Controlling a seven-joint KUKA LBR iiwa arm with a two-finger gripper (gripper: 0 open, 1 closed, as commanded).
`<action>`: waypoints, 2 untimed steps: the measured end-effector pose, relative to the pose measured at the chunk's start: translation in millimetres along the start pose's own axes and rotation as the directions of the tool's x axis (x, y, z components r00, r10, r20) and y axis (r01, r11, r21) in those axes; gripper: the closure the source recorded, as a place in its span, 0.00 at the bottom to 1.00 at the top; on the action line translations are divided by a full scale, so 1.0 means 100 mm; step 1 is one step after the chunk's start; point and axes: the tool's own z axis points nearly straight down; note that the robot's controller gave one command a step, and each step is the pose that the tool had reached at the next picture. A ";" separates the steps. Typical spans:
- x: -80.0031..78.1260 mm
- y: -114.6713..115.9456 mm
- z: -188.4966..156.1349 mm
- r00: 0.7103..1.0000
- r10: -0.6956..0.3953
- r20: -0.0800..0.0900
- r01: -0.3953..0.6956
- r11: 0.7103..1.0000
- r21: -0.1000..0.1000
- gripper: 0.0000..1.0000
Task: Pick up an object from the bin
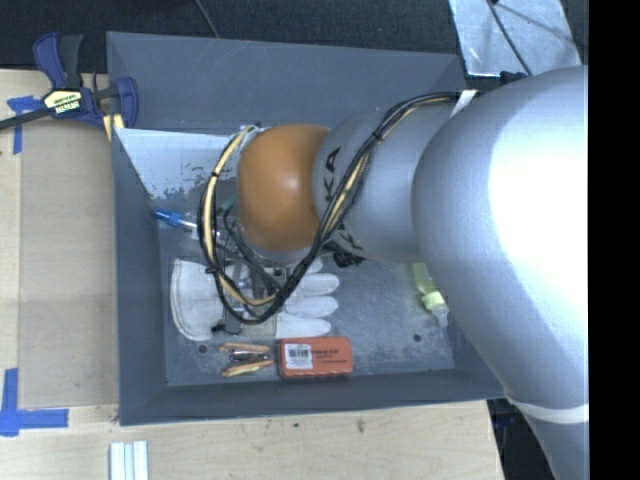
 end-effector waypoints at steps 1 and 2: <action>0.13 -0.35 -0.18 0.997 -0.081 0.008 0.081 0.997 -0.002 1.00; 0.13 -0.35 -0.18 0.997 -0.081 0.008 0.081 0.997 -0.002 1.00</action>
Offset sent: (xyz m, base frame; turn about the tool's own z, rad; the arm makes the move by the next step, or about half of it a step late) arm 0.0000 0.0000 0.0000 0.0000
